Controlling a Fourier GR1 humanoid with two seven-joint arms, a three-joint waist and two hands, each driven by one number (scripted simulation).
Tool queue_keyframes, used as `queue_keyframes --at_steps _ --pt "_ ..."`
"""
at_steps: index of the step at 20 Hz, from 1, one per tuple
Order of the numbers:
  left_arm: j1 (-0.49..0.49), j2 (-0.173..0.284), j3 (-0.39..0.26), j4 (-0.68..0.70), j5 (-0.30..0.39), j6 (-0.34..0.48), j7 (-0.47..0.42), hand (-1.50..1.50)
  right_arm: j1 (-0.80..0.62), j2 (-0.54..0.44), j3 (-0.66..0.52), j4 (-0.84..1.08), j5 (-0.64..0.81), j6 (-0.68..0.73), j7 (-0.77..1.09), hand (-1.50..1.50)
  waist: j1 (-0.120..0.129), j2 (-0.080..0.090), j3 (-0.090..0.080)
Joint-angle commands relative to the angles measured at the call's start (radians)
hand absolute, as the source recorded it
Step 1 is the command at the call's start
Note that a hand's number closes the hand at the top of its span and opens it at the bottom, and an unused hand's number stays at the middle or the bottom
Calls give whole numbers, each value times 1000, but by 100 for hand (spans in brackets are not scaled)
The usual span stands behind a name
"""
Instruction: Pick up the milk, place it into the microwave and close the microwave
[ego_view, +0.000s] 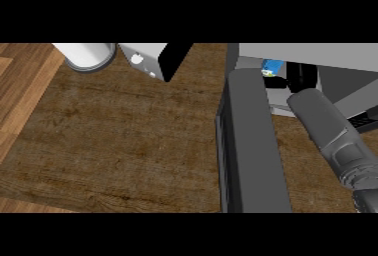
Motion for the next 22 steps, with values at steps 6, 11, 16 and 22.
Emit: queue_keyframes --at_steps 6,11,16,22 --pt "-24 20 -41 48 -30 -50 -11 -150 -31 26 -26 -23 -28 135 -78 -150 -5 -6 0" --pt "-17 0 -112 47 -45 -100 -17 -150 -29 58 -67 -24 -75 263 -120 -150 -15 -12 0" --pt "-22 11 -140 44 -31 -133 -12 -150 -15 60 -140 -34 -152 394 -167 -150 -37 -26 -1" --pt "-82 -40 -210 47 -89 -80 16 -150 28 30 -197 -32 -215 586 -234 -150 -78 -36 -1"
